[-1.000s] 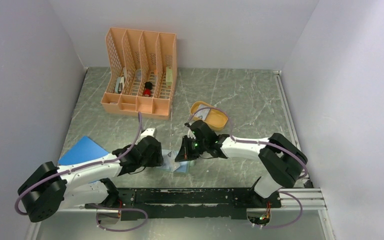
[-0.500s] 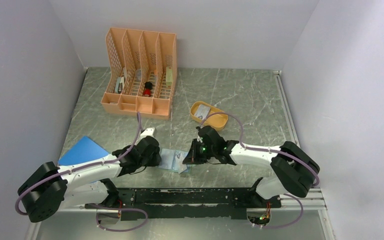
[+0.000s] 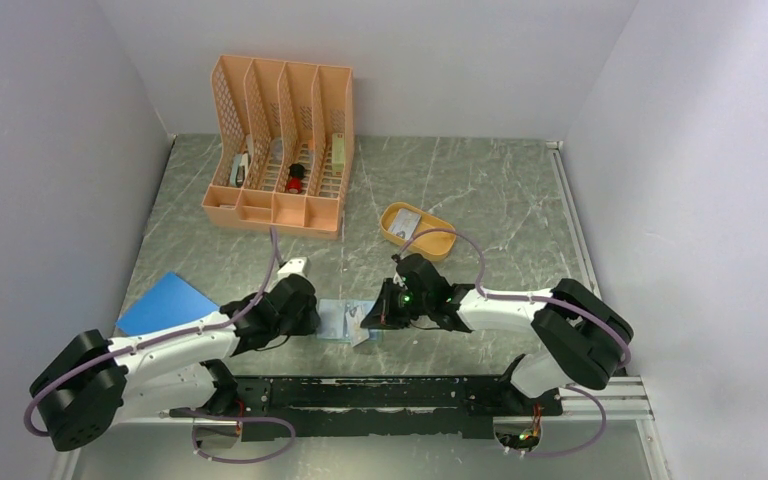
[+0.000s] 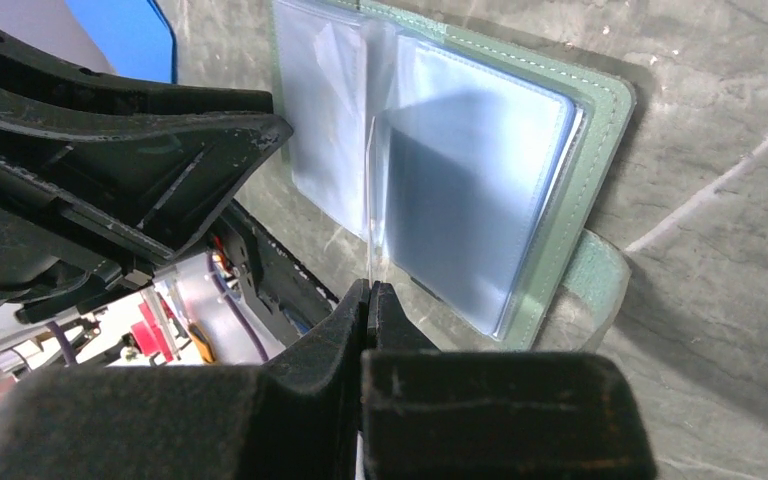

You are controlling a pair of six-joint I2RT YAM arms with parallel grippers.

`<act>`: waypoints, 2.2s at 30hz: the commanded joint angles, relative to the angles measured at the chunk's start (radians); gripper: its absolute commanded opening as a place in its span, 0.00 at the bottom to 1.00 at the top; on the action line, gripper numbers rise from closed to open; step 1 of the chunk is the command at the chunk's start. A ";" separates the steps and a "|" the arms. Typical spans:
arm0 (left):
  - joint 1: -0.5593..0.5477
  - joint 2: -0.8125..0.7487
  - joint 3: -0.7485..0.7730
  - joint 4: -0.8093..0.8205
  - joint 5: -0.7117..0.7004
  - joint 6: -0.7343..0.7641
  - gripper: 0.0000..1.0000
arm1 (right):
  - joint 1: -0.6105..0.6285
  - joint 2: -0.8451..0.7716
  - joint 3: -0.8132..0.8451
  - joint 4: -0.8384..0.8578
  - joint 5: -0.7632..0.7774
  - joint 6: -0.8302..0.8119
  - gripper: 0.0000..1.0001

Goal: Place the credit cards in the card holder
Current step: Insert the credit card into the card holder.

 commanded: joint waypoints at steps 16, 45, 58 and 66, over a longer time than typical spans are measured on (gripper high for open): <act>0.006 -0.100 0.014 -0.160 -0.070 -0.042 0.33 | -0.002 0.056 0.021 0.079 -0.028 -0.010 0.00; 0.007 -0.044 0.007 -0.161 -0.084 -0.070 0.05 | 0.002 -0.003 0.009 0.105 0.039 -0.001 0.00; 0.006 -0.034 0.002 -0.151 -0.068 -0.069 0.05 | 0.008 0.057 0.034 0.106 0.009 -0.003 0.00; 0.006 -0.036 0.002 -0.146 -0.061 -0.069 0.05 | 0.019 0.083 0.041 0.123 -0.010 -0.004 0.00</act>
